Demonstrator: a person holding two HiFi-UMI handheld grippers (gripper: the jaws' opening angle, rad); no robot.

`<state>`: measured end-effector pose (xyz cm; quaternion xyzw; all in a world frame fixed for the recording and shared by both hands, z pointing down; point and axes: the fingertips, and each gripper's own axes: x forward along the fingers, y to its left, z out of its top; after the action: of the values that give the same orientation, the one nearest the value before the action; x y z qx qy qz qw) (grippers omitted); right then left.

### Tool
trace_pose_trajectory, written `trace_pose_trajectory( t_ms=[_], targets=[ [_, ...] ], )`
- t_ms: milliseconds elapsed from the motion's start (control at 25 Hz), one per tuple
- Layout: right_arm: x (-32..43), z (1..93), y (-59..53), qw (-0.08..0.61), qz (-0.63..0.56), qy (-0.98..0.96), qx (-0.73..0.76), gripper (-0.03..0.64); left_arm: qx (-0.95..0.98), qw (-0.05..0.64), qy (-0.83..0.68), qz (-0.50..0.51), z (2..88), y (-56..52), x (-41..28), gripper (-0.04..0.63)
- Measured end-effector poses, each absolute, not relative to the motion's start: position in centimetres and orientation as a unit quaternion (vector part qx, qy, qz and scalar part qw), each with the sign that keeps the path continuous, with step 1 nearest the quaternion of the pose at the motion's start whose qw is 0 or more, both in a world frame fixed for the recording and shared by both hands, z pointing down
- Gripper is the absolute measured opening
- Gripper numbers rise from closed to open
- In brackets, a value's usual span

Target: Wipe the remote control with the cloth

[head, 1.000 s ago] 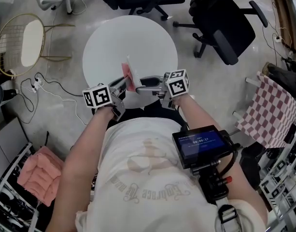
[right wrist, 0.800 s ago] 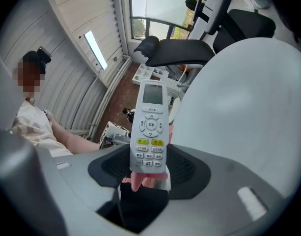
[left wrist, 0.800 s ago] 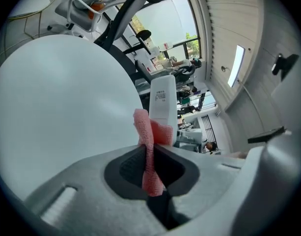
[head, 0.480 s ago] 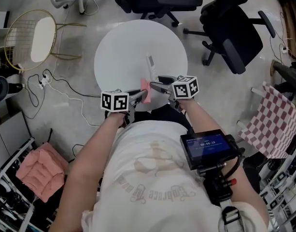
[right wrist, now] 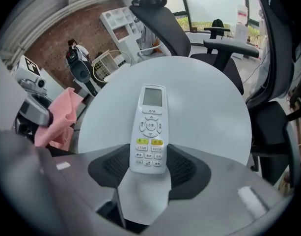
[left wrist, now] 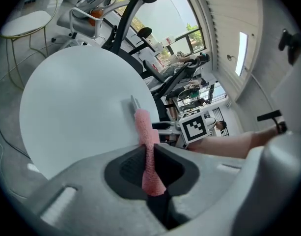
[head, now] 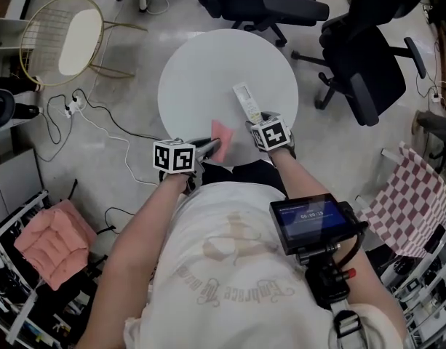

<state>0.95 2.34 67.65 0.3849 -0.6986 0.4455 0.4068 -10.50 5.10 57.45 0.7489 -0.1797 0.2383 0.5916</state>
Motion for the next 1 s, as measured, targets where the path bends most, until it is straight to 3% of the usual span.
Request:
trace_pose_trajectory(
  t_ms=[240, 360, 560, 800, 920, 1000],
  targets=[
    [0.5, 67.2, 2.0, 0.448, 0.387, -0.708, 0.384, 0.245, 0.751, 0.586, -0.198, 0.229, 56.5, 5.4, -12.5, 0.031],
    [-0.7, 67.1, 2.6, 0.456, 0.392, -0.703, 0.38, 0.322, 0.753, 0.585, -0.201, 0.225, 56.2, 5.5, -14.4, 0.032],
    [-1.0, 66.8, 3.2, 0.426, 0.401, -0.697, 0.415, 0.306, 0.761, 0.575, -0.206, 0.217, 56.6, 5.3, -16.3, 0.031],
    [0.5, 63.9, 3.4, 0.357, 0.411, -0.687, 0.481, 0.157, 0.772, 0.562, -0.207, 0.212, 56.7, 4.8, -17.3, 0.032],
    [0.6, 62.1, 3.7, 0.326, 0.408, -0.69, 0.501, 0.003, 0.781, 0.55, -0.21, 0.209, 56.7, 4.3, -18.1, 0.032],
    [0.3, 60.7, 3.8, 0.304, 0.402, -0.7, 0.506, 0.005, 0.791, 0.536, -0.208, 0.209, 56.5, 3.9, -18.4, 0.031]
  ],
)
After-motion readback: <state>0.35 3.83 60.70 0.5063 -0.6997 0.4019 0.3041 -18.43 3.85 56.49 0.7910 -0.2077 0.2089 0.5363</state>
